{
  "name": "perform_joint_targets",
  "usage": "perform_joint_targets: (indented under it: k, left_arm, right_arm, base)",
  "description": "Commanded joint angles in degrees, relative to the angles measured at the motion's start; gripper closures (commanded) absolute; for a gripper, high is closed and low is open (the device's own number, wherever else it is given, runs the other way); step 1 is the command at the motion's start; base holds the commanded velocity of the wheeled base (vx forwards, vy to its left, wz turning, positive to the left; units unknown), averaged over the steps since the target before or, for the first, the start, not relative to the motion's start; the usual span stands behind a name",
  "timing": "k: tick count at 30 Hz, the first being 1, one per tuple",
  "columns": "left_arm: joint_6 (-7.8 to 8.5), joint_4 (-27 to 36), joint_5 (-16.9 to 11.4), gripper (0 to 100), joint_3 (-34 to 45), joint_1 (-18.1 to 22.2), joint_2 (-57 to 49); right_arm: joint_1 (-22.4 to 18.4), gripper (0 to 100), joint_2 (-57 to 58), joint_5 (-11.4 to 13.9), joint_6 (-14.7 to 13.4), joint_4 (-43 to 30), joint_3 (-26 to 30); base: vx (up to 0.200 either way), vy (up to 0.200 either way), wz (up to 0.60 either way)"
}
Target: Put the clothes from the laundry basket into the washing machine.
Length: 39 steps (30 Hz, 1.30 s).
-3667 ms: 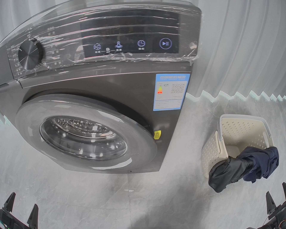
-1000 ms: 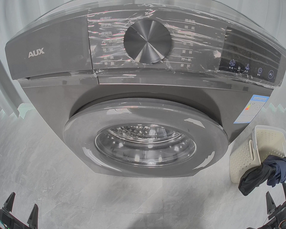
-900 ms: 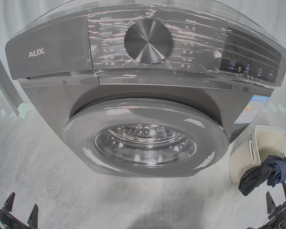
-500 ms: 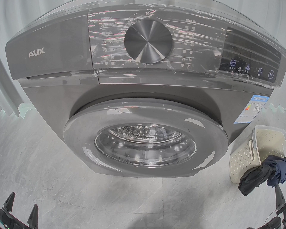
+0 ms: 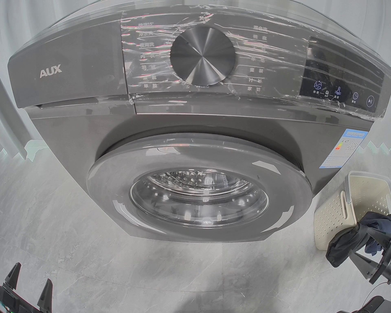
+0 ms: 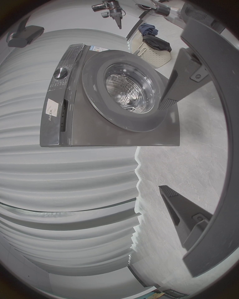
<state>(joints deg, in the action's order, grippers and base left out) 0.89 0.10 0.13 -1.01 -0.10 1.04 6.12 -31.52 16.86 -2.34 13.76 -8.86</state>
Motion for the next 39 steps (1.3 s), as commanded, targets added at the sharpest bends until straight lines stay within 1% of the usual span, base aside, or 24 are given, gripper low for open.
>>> perform_joint_targets:
  k: [1, 2, 4, 5, 6, 7, 9, 10, 12, 14, 17, 19, 20, 23, 28, 33, 35, 39]
  left_arm:
    - [-0.01, 0.0, 0.0, 0, 1.0, 0.0, -0.9]
    - [-0.01, 0.0, 0.0, 0, 1.0, 0.0, -0.9]
    - [-0.01, 0.0, 0.0, 0, 1.0, 0.0, -0.9]
    - [-0.01, 0.0, 0.0, 0, 1.0, 0.0, -0.9]
    - [-0.01, 0.0, 0.0, 0, 1.0, 0.0, -0.9]
    - [-0.01, 0.0, 0.0, 0, 1.0, 0.0, -0.9]
    - [-0.01, 0.0, 0.0, 0, 1.0, 0.0, -0.9]
    - [-0.01, 0.0, 0.0, 0, 1.0, 0.0, -0.9]
    - [-0.01, 0.0, 0.0, 0, 0.9, 0.0, -0.9]
    - [-0.01, 0.0, 0.0, 0, 1.0, 0.0, -0.9]
    - [-0.01, 0.0, 0.0, 0, 1.0, 0.0, -0.9]
    - [-0.01, 0.0, 0.0, 0, 1.0, 0.0, -0.9]
    - [-0.01, 0.0, 0.0, 0, 1.0, 0.0, -0.9]
    - [-0.01, 0.0, 0.0, 0, 1.0, 0.0, -0.9]
    - [-0.01, 0.0, 0.0, 0, 0.9, 0.0, -0.9]
    - [-0.01, 0.0, 0.0, 0, 1.0, 0.0, -0.9]
    - [-0.01, 0.0, 0.0, 0, 0.9, 0.0, -0.9]
    - [-0.01, 0.0, 0.0, 0, 1.0, 0.0, -0.9]
  right_arm:
    - [10.7, 0, -25.7, 2.3, -1.4, 15.3, -1.0]
    - [12.2, 0, -26.9, 2.3, -2.6, 16.9, -1.2]
    - [16.9, 0, -29.0, 1.7, -7.9, 19.5, -1.6]
    - [18.4, 0, -29.9, 1.0, -10.0, 20.3, -1.9]
    - [18.6, 0, -30.0, 0.8, -10.2, 20.4, -2.0]
    - [20.1, 0, -32.4, -1.6, -11.2, 21.9, -3.4]
    - [20.2, 0, -35.0, -3.3, -10.7, 22.9, -4.4]
    - [20.2, 0, -35.7, -3.6, -10.3, 23.2, -4.7]
    - [20.5, 0, -37.9, -3.9, -8.1, 24.7, -5.7]
    - [20.2, 0, -40.5, -4.3, -6.9, 26.1, -6.8]
    - [19.8, 0, -43.8, -5.5, -6.6, 29.1, -8.2]
    - [19.8, 0, -45.9, -7.0, -6.2, 31.6, -8.9]
    - [19.8, 0, -46.6, -7.3, -6.0, 32.5, -9.2]
    - [19.9, 0, -48.6, -7.5, -5.6, 34.3, -10.4]
    - [20.3, 0, -50.6, -7.5, -5.4, 35.0, -12.2]
    - [20.7, 0, -49.5, -7.4, -5.3, 34.7, -10.7]
    - [21.0, 0, -48.1, -7.4, -5.2, 34.7, -9.1]
    - [21.5, 0, -43.3, -7.3, -4.0, 34.1, -4.1]
  base:
    - [0.000, 0.000, 0.00]
    - [0.000, 0.000, 0.00]
    - [0.000, 0.000, 0.00]
    - [0.000, 0.000, 0.00]
    - [0.000, 0.000, 0.00]
    - [0.000, 0.000, 0.00]
    - [0.000, 0.000, 0.00]
    - [0.000, 0.000, 0.00]
    - [0.000, 0.000, 0.00]
    - [0.000, 0.000, 0.00]
    - [0.000, 0.000, 0.00]
    - [0.000, 0.000, 0.00]
    - [0.000, 0.000, 0.00]
    - [0.000, 0.000, 0.00]
    - [0.000, 0.000, 0.00]
    - [0.000, 0.000, 0.00]
    - [0.000, 0.000, 0.00]
    - [0.000, 0.000, 0.00]
